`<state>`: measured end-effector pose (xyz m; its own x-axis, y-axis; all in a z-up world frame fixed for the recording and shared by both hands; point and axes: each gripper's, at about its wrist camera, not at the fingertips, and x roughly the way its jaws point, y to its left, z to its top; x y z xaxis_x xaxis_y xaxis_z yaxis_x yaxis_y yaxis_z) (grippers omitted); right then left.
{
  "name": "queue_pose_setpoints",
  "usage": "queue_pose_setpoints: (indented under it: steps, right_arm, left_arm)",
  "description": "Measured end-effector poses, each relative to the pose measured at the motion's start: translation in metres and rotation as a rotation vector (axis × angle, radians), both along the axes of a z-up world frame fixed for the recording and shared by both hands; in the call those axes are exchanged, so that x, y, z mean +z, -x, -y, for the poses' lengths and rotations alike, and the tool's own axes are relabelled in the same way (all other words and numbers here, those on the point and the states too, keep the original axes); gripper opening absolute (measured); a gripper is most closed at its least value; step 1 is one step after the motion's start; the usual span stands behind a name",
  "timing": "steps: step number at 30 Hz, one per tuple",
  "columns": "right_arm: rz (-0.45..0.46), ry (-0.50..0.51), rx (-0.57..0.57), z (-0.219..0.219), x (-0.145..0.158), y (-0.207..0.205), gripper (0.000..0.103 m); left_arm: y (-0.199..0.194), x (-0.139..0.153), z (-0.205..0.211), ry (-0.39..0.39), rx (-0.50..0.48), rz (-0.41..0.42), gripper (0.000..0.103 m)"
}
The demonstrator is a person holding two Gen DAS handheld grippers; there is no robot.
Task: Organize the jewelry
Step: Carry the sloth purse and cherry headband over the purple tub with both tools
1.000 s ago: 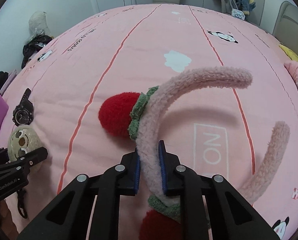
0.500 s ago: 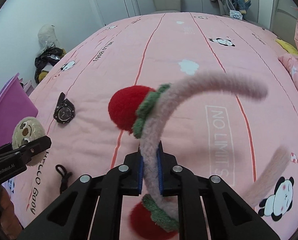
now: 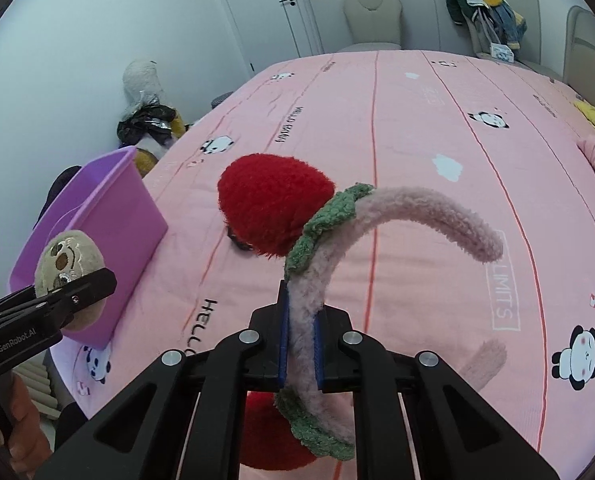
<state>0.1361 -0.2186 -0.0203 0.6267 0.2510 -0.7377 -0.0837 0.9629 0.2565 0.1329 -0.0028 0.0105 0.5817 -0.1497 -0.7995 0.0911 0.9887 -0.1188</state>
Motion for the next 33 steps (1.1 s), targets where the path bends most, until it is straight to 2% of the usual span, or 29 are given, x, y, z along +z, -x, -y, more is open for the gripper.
queue_pose_setpoints:
  steps: [11, 18, 26, 33]
  right_arm:
    - [0.093, -0.089, 0.243, -0.141, 0.077, -0.016, 0.01]
    - [0.11, -0.125, 0.399, -0.232, 0.109, -0.046, 0.01]
    - [0.095, -0.09, 0.537, -0.316, 0.126, -0.08, 0.01]
    - [0.003, -0.037, 0.589, -0.366, 0.106, -0.117, 0.01]
  left_arm:
    - [0.015, 0.062, -0.112, -0.017, 0.155, 0.072, 0.05]
    - [0.009, 0.082, -0.187, -0.072, 0.263, 0.078, 0.05]
    - [-0.004, 0.078, -0.249, -0.081, 0.363, 0.033, 0.05]
    - [-0.023, 0.056, -0.272, -0.078, 0.403, -0.04, 0.051]
